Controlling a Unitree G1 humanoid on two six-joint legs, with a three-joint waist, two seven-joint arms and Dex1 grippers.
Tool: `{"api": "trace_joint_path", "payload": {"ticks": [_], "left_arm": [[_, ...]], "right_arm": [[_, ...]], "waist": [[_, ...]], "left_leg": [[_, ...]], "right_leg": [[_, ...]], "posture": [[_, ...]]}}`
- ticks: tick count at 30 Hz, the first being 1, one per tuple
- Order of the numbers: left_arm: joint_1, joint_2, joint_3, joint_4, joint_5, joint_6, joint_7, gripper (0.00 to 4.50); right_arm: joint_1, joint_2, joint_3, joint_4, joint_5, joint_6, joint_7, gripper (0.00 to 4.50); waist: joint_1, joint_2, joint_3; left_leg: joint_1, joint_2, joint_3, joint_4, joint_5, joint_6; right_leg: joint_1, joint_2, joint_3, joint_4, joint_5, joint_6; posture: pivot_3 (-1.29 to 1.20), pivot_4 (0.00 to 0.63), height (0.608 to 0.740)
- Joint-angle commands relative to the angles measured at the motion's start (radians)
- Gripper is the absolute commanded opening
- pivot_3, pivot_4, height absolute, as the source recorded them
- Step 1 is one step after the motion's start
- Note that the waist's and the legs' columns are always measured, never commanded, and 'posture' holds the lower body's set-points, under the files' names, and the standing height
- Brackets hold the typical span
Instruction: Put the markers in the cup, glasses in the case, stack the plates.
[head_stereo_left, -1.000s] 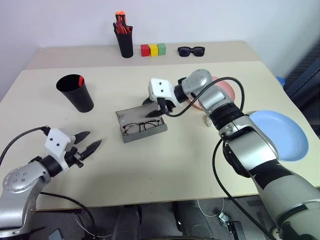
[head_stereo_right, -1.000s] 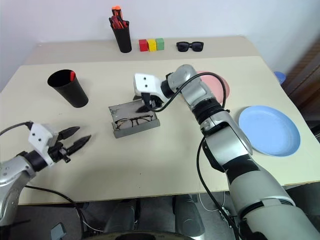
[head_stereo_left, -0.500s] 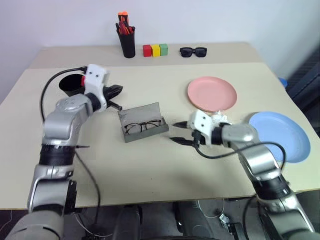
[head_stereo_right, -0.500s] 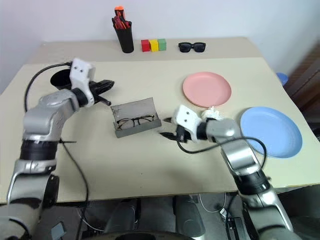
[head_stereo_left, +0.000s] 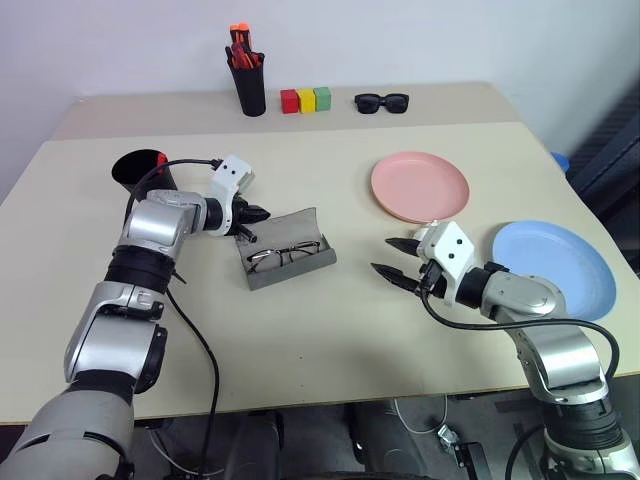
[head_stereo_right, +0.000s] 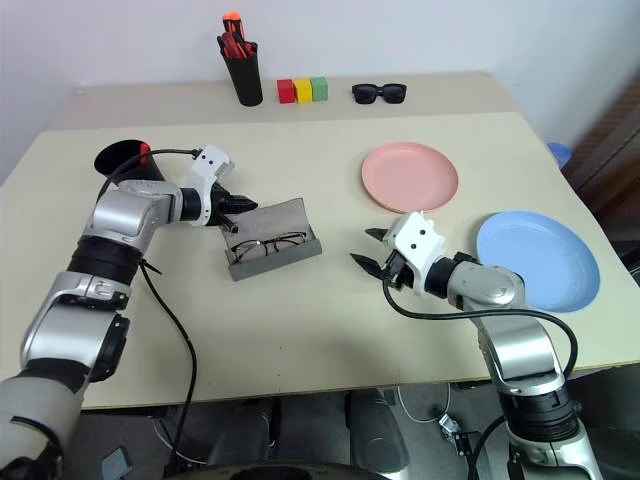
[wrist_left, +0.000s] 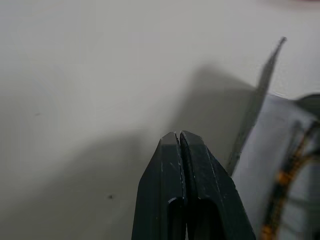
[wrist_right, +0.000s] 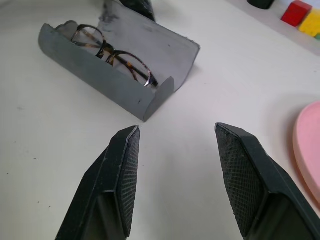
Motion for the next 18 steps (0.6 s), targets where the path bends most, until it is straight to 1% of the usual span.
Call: {"api": "trace_joint_path", "payload": {"ticks": [1, 4, 7, 9, 11, 13, 16, 18], "left_arm": [[0.079, 0.04, 0.018, -0.185, -0.037, -0.073, -0.098, 0.02], [0.202, 0.1, 0.027, -0.39, -0.071, -0.118, -0.172, 0.02], [0.29, 0.135, 0.026, -0.514, -0.093, -0.079, -0.186, 0.02], [0.358, 0.163, 0.011, -0.588, -0.077, -0.106, -0.188, 0.02], [0.403, 0.175, 0.008, -0.623, -0.054, -0.147, -0.173, 0.02], [0.428, 0.166, 0.026, -0.636, -0.035, -0.186, -0.129, 0.02], [0.444, 0.124, 0.1, -0.649, -0.047, -0.224, -0.033, 0.02], [0.482, 0.103, 0.164, -0.685, -0.064, -0.27, 0.017, 0.02]], "right_arm": [[-0.035, -0.001, -0.002, -0.003, 0.016, -0.025, -0.019, 2.39], [-0.066, 0.004, 0.01, 0.032, 0.017, -0.04, -0.021, 2.39], [-0.095, 0.009, 0.019, 0.067, 0.021, -0.058, -0.024, 2.39], [-0.121, 0.013, 0.031, 0.103, 0.013, -0.067, -0.032, 2.39], [-0.154, 0.007, 0.053, 0.157, -0.026, -0.081, -0.053, 2.39], [-0.203, 0.004, 0.073, 0.231, -0.074, -0.073, -0.091, 2.39], [-0.283, 0.005, 0.1, 0.351, -0.143, -0.099, -0.145, 2.39], [-0.351, 0.001, 0.146, 0.464, -0.214, -0.138, -0.176, 2.39]], "waist": [[0.001, 0.0, 0.0], [-0.001, 0.0, 0.0], [0.004, 0.0, 0.0], [0.005, 0.0, 0.0], [0.007, 0.0, 0.0], [0.01, 0.0, 0.0], [0.013, 0.0, 0.0], [0.01, 0.0, 0.0]], "left_leg": [[0.0, 0.0, 0.0, 0.0, 0.0, 0.0], [0.0, 0.0, 0.0, 0.0, 0.0, 0.0], [0.0, 0.0, 0.0, 0.0, 0.0, 0.0], [0.0, 0.0, 0.0, 0.001, 0.0, 0.0], [0.0, 0.0, 0.001, 0.001, 0.0, 0.0], [0.0, 0.0, 0.001, 0.002, 0.0, 0.0], [0.0, 0.0, 0.001, 0.002, 0.0, 0.0], [0.0, 0.0, 0.001, 0.003, 0.0, 0.0]], "right_leg": [[0.0, 0.0, 0.0, 0.0, 0.0, 0.0], [0.0, 0.0, 0.001, 0.0, 0.0, 0.0], [0.0, 0.0, 0.001, 0.0, 0.0, 0.0], [0.0, 0.0, 0.001, 0.0, 0.0, -0.001], [0.001, 0.0, 0.001, 0.0, -0.001, -0.002], [0.001, 0.0, 0.001, 0.0, -0.002, -0.003], [0.001, 0.0, 0.001, 0.0, -0.002, -0.003], [0.0, 0.0, 0.001, 0.0, -0.001, -0.003]], "posture": [[0.0, 0.15, 0.74], [0.0, 0.15, 0.74], [0.0, 0.15, 0.74], [0.0, 0.15, 0.74], [0.0, 0.15, 0.74], [0.0, 0.15, 0.74], [0.0, 0.15, 0.74], [0.0, 0.15, 0.74]]}}
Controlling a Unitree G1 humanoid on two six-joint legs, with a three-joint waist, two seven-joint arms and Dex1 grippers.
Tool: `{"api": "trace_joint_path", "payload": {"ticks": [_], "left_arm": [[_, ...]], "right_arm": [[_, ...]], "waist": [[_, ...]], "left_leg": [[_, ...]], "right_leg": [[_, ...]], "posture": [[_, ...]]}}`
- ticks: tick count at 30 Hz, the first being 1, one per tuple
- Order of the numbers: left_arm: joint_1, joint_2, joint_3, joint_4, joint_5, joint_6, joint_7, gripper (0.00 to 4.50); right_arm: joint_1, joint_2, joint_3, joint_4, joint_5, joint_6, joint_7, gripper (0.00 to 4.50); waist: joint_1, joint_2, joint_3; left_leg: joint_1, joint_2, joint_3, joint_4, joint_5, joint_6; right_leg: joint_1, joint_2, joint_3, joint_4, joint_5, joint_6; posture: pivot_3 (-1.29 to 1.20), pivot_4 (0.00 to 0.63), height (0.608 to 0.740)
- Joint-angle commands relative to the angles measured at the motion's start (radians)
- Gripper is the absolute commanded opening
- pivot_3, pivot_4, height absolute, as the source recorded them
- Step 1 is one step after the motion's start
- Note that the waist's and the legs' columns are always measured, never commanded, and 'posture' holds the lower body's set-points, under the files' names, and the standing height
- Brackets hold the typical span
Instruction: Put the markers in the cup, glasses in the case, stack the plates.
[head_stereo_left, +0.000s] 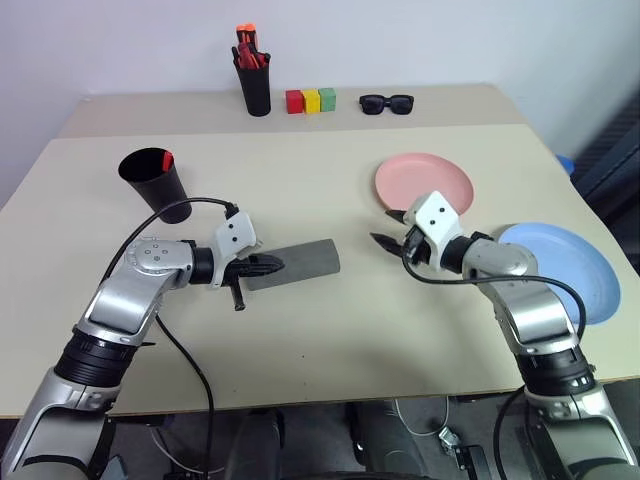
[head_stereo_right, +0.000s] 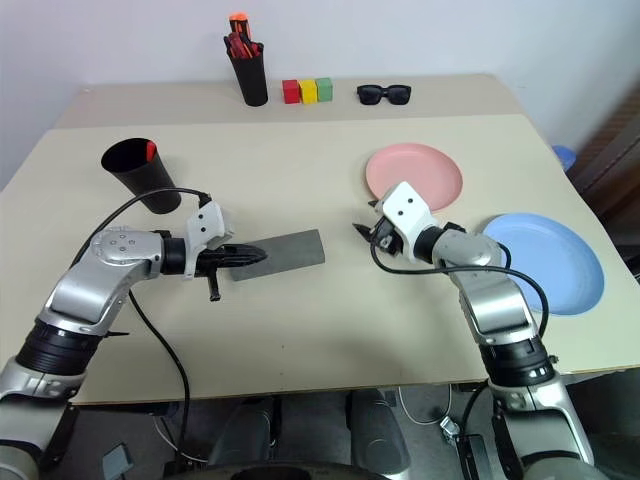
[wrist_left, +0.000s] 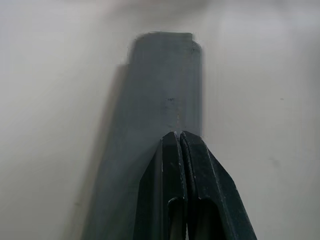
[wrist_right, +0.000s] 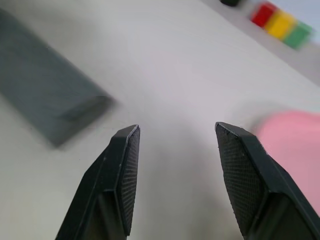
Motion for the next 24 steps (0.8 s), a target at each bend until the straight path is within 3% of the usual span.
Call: {"api": "trace_joint_path", "payload": {"ticks": [1, 7, 10, 13, 18, 24], "left_arm": [[0.044, -0.021, 0.127, -0.086, -0.023, -0.086, 0.086, 0.02], [0.202, -0.044, 0.251, -0.275, -0.096, -0.086, 0.153, 0.02], [0.269, -0.032, 0.28, -0.351, -0.124, -0.047, 0.174, 0.0], [0.335, -0.022, 0.301, -0.395, -0.122, -0.041, 0.195, 0.0], [0.375, -0.017, 0.312, -0.417, -0.131, -0.034, 0.225, 0.0], [0.344, -0.026, 0.294, -0.385, -0.125, -0.05, 0.244, 0.0]], "right_arm": [[-0.098, -0.009, 0.057, 0.143, -0.111, -0.072, -0.055, 2.39], [-0.271, 0.02, 0.163, 0.495, -0.261, -0.181, -0.122, 2.39], [-0.33, 0.03, 0.181, 0.629, -0.3, -0.237, -0.156, 1.56], [-0.357, 0.034, 0.177, 0.678, -0.302, -0.271, -0.146, 0.17], [-0.355, 0.031, 0.152, 0.617, -0.285, -0.284, -0.114, 0.05], [-0.226, -0.112, -0.001, 0.253, -0.159, -0.178, 0.033, 0.05]], "waist": [[-0.006, 0.0, 0.0], [-0.013, 0.0, 0.0], [-0.015, 0.0, 0.0], [-0.012, 0.0, 0.0], [-0.013, 0.0, 0.0], [-0.002, 0.001, 0.001]], "left_leg": [[0.0, 0.0, 0.0, 0.0, 0.0, 0.0], [0.0, 0.0, 0.0, -0.003, 0.0, 0.0], [0.0, 0.0, 0.001, -0.003, 0.0, 0.0], [0.001, 0.0, 0.0, -0.003, 0.0, 0.0], [0.001, 0.0, 0.001, -0.003, 0.0, 0.0], [0.0, 0.0, 0.0, -0.003, 0.0, 0.0]], "right_leg": [[0.0, 0.0, 0.0, 0.0, 0.0, 0.001], [-0.001, -0.001, 0.0, 0.0, 0.001, 0.002], [-0.001, -0.001, 0.0, 0.0, 0.001, 0.002], [-0.001, -0.001, 0.0, 0.0, 0.001, 0.002], [-0.001, -0.001, 0.0, 0.0, 0.001, 0.002], [-0.001, -0.001, 0.0, 0.0, 0.001, 0.002]], "posture": [[0.0, 0.15, 0.74], [0.0, 0.15, 0.74], [0.0, 0.15, 0.74], [0.0, 0.15, 0.74], [0.0, 0.15, 0.74], [0.0, 0.15, 0.74]]}}
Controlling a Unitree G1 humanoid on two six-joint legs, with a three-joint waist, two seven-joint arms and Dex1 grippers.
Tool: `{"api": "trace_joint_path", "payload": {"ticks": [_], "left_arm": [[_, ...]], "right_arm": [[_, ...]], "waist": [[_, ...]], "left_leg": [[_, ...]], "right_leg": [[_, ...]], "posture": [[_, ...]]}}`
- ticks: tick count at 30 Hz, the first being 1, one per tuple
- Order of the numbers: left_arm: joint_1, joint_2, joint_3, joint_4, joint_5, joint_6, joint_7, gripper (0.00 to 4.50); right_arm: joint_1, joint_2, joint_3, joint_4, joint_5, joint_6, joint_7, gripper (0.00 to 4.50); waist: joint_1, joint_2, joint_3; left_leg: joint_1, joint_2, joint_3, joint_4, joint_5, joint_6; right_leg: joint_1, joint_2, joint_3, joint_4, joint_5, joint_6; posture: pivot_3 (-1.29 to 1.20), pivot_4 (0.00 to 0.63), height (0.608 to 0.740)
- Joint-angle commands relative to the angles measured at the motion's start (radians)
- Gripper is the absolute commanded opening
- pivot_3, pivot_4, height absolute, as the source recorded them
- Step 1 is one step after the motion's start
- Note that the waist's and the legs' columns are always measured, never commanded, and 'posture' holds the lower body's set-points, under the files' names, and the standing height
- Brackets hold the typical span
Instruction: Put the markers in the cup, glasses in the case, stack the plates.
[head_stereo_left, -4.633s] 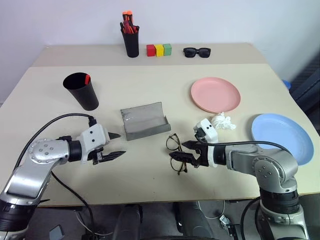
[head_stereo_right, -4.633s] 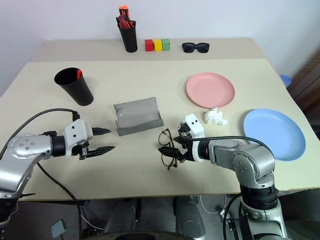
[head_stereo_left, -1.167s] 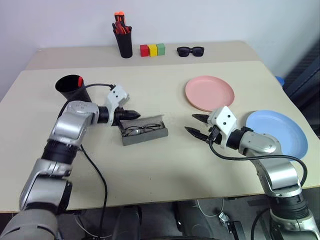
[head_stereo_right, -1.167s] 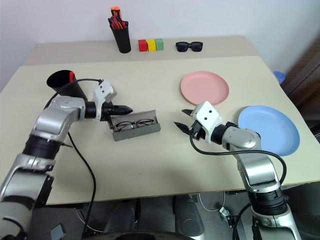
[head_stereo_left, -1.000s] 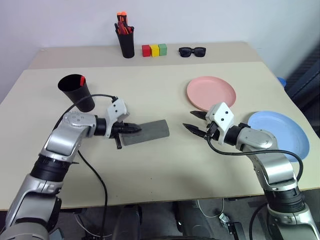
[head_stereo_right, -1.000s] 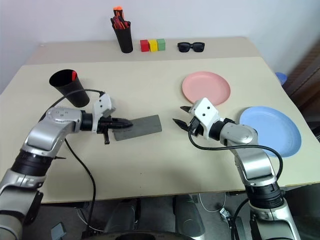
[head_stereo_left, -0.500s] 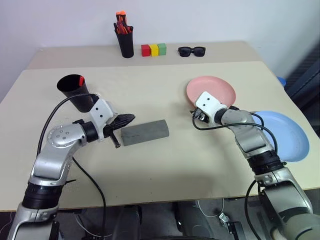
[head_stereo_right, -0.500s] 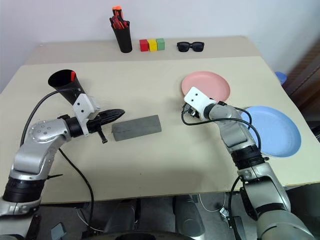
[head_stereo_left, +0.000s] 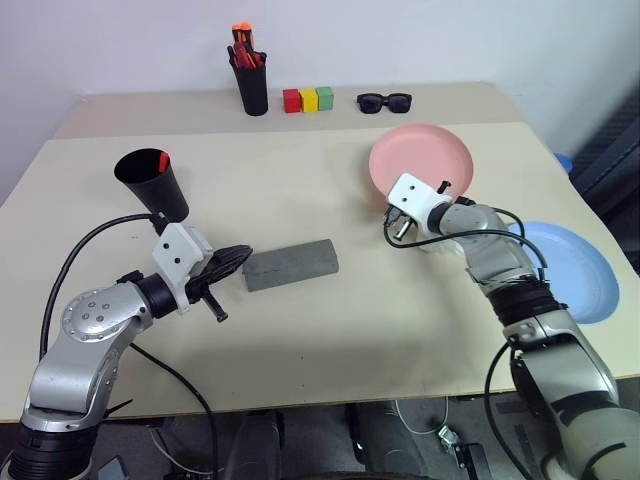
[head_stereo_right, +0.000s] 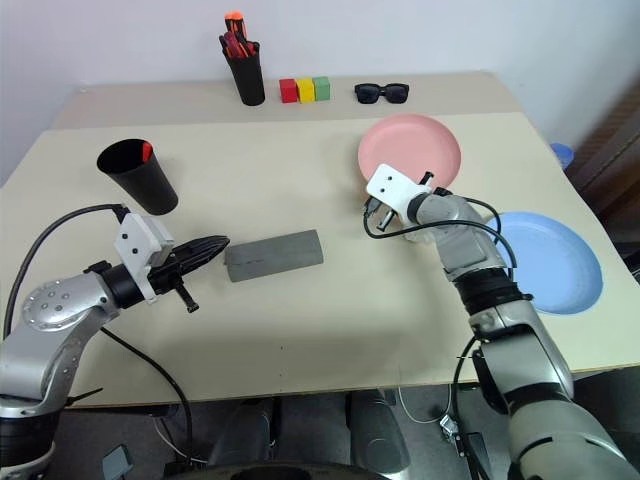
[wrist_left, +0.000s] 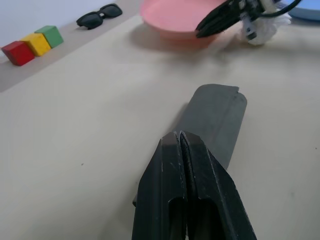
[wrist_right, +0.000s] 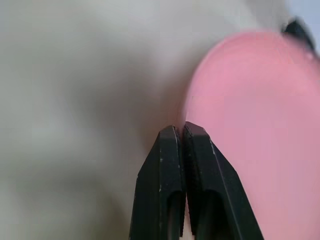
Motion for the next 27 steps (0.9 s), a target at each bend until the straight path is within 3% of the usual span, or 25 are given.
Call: {"api": "trace_joint_path", "payload": {"ticks": [1, 8, 14, 18, 21, 26, 27], "left_arm": [[-0.032, -0.002, 0.0, 0.001, -0.007, -0.026, 0.006, 0.0], [-0.108, -0.013, -0.099, 0.108, 0.023, -0.082, -0.047, 0.0], [-0.193, -0.03, -0.164, 0.176, 0.014, -0.122, -0.114, 0.0], [-0.234, -0.043, -0.182, 0.214, 0.023, -0.135, -0.124, 0.0], [-0.239, -0.046, -0.191, 0.218, 0.025, -0.141, -0.127, 0.0], [-0.221, -0.045, -0.19, 0.202, 0.029, -0.138, -0.121, 0.0], [-0.213, -0.044, -0.187, 0.195, 0.029, -0.135, -0.117, 0.0]], "right_arm": [[0.067, -0.123, -0.167, -0.244, 0.109, 0.101, 0.091, 0.05], [0.447, -0.369, -0.505, -0.561, 0.306, 0.245, 0.284, 0.05], [0.759, -0.411, -0.646, -0.596, 0.287, 0.258, 0.282, 0.05], [0.825, -0.416, -0.665, -0.566, 0.277, 0.258, 0.262, 0.05], [0.839, -0.43, -0.654, -0.56, 0.29, 0.262, 0.283, 0.9], [0.746, -0.39, -0.605, -0.595, 0.324, 0.228, 0.247, 3.24], [0.718, -0.377, -0.579, -0.602, 0.335, 0.228, 0.248, 3.24]], "waist": [[0.012, 0.0, 0.0], [0.035, 0.0, 0.0], [0.017, 0.001, 0.0], [0.013, 0.001, -0.001], [0.015, 0.001, -0.001], [0.014, 0.001, -0.001], [0.013, 0.001, -0.001]], "left_leg": [[0.0, 0.0, 0.0, 0.0, 0.0, 0.0], [0.0, 0.0, 0.0, 0.0, 0.0, 0.0], [0.001, 0.0, 0.002, 0.002, 0.0, 0.0], [0.001, 0.0, 0.004, 0.006, 0.0, 0.0], [0.001, 0.0, 0.005, 0.008, 0.0, 0.0], [0.001, 0.0, 0.005, 0.008, 0.0, 0.0], [0.001, 0.0, 0.005, 0.008, 0.0, 0.0]], "right_leg": [[0.0, 0.0, 0.0, 0.0, 0.0, 0.0], [0.002, 0.0, 0.0, -0.004, -0.002, -0.003], [0.003, 0.0, 0.001, -0.005, -0.002, -0.003], [0.004, 0.0, 0.003, -0.004, -0.002, -0.004], [0.004, 0.0, 0.004, -0.004, -0.001, -0.004], [0.004, 0.0, 0.004, -0.004, -0.001, -0.004], [0.004, 0.0, 0.004, -0.004, -0.001, -0.003]], "posture": [[0.0, 0.15, 0.74], [0.0, 0.15, 0.74], [0.0, 0.15, 0.74], [0.0, 0.15, 0.74], [0.0, 0.15, 0.74], [0.0, 0.15, 0.74], [0.0, 0.15, 0.74]]}}
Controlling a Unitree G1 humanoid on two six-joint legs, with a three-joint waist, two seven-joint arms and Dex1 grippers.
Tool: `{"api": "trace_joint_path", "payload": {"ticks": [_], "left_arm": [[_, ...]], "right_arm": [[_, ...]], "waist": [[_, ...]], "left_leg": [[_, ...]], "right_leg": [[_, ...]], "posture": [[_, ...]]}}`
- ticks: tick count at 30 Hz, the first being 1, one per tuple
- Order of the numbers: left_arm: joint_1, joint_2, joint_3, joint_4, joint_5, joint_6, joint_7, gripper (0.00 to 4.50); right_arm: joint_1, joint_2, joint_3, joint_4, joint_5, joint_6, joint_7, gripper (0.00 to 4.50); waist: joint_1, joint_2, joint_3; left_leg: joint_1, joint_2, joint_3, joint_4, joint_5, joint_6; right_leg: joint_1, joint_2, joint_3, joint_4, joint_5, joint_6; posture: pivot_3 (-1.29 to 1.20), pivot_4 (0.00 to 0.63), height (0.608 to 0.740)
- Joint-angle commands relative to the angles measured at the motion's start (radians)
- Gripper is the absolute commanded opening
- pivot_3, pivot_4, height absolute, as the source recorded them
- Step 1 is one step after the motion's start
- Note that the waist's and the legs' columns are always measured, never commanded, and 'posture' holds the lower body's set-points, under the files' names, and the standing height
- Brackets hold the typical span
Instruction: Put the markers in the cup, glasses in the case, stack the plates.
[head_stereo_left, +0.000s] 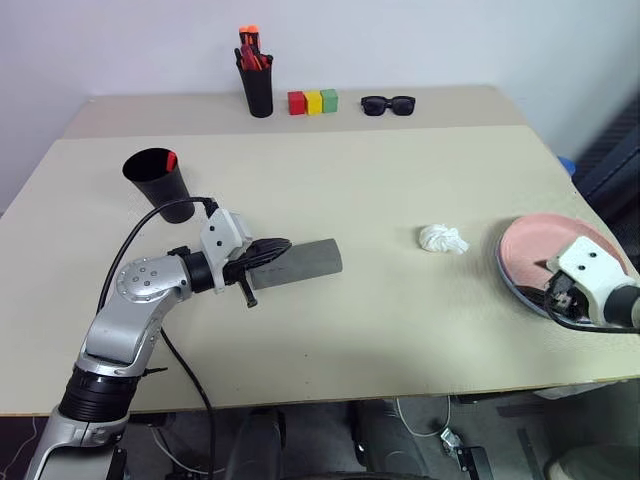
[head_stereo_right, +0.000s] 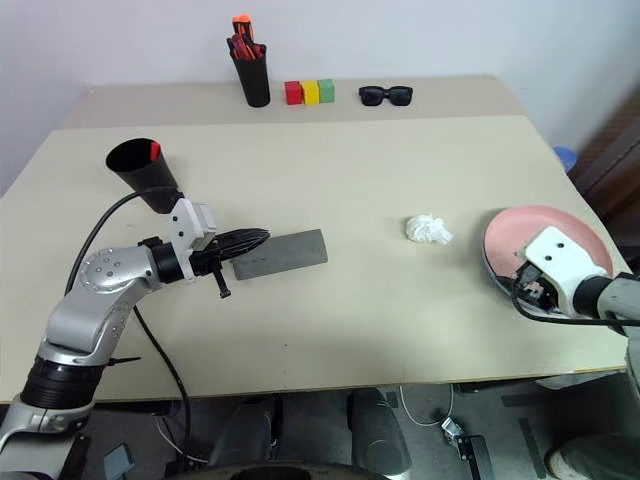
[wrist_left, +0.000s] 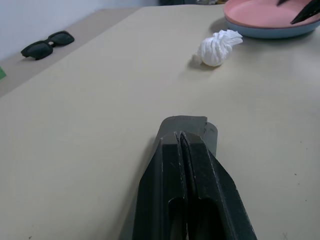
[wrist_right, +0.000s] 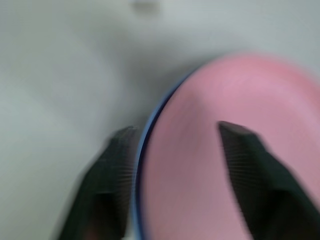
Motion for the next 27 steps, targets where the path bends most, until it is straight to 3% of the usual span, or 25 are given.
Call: {"api": "trace_joint_path", "payload": {"ticks": [1, 8, 14, 16, 18, 20, 23, 27], "left_arm": [[0.017, 0.006, 0.013, -0.044, 0.002, -0.01, 0.014, 0.0], [0.074, 0.009, 0.021, -0.109, -0.002, 0.017, 0.055, 0.0], [0.136, 0.02, 0.044, -0.177, -0.012, 0.046, 0.088, 0.0], [0.15, 0.021, 0.05, -0.187, -0.015, 0.051, 0.095, 0.0], [0.158, 0.021, 0.051, -0.19, -0.015, 0.05, 0.098, 0.0], [0.157, 0.018, 0.047, -0.184, -0.012, 0.049, 0.1, 0.0], [0.143, 0.015, 0.035, -0.152, -0.002, 0.037, 0.096, 0.0], [0.115, 0.018, 0.03, -0.093, 0.013, 0.013, 0.084, 0.0]], "right_arm": [[-0.093, 0.034, 0.057, -0.051, 0.039, -0.022, -0.019, 3.24], [-0.302, 0.197, 0.31, 0.064, -0.083, -0.076, -0.167, 3.24], [-0.399, 0.266, 0.384, 0.252, -0.154, -0.141, -0.253, 3.24], [-0.404, 0.267, 0.383, 0.265, -0.148, -0.147, -0.253, 2.47], [-0.4, 0.267, 0.375, 0.25, -0.135, -0.142, -0.25, 1.34], [-0.391, 0.261, 0.363, 0.238, -0.131, -0.139, -0.257, 0.62], [-0.369, 0.242, 0.315, 0.214, -0.116, -0.138, -0.269, 0.62], [-0.309, 0.169, 0.154, 0.149, -0.071, -0.097, -0.27, 0.62]], "waist": [[-0.001, 0.0, 0.0], [0.003, 0.0, 0.0], [0.01, 0.0, 0.0], [0.007, 0.0, 0.0], [0.005, 0.0, 0.0], [0.003, 0.0, 0.0], [0.004, 0.0, 0.0], [0.01, 0.0, 0.0]], "left_leg": [[0.0, 0.0, 0.0, 0.0, 0.0, 0.0], [0.0, 0.0, 0.0, 0.0, 0.0, 0.0], [-0.001, 0.0, 0.0, -0.001, 0.0, 0.0], [-0.001, 0.0, 0.0, -0.001, 0.0, 0.0], [-0.001, 0.0, 0.0, -0.002, 0.0, 0.0], [0.0, 0.0, 0.0, -0.001, 0.0, 0.0], [0.0, 0.0, 0.0, -0.001, 0.0, 0.0], [-0.001, 0.0, 0.0, -0.001, 0.0, 0.0]], "right_leg": [[0.0, 0.0, 0.0, 0.0, 0.0, 0.0], [0.0, 0.0, 0.0, 0.0, 0.0, 0.0], [0.0, 0.0, 0.0, 0.0, 0.0, 0.0], [0.0, 0.0, 0.0, -0.001, 0.0, 0.0], [0.0, 0.0, 0.0, -0.001, 0.0, 0.0], [0.0, 0.0, 0.0, 0.0, 0.0, 0.0], [0.0, 0.0, 0.0, 0.0, 0.0, 0.0], [0.0, 0.0, 0.0, -0.001, 0.0, 0.0]], "posture": [[0.0, 0.15, 0.74], [0.0, 0.15, 0.74], [0.0, 0.15, 0.74], [0.0, 0.15, 0.74], [0.0, 0.15, 0.74], [0.0, 0.15, 0.74], [0.0, 0.15, 0.74], [0.0, 0.15, 0.74]]}}
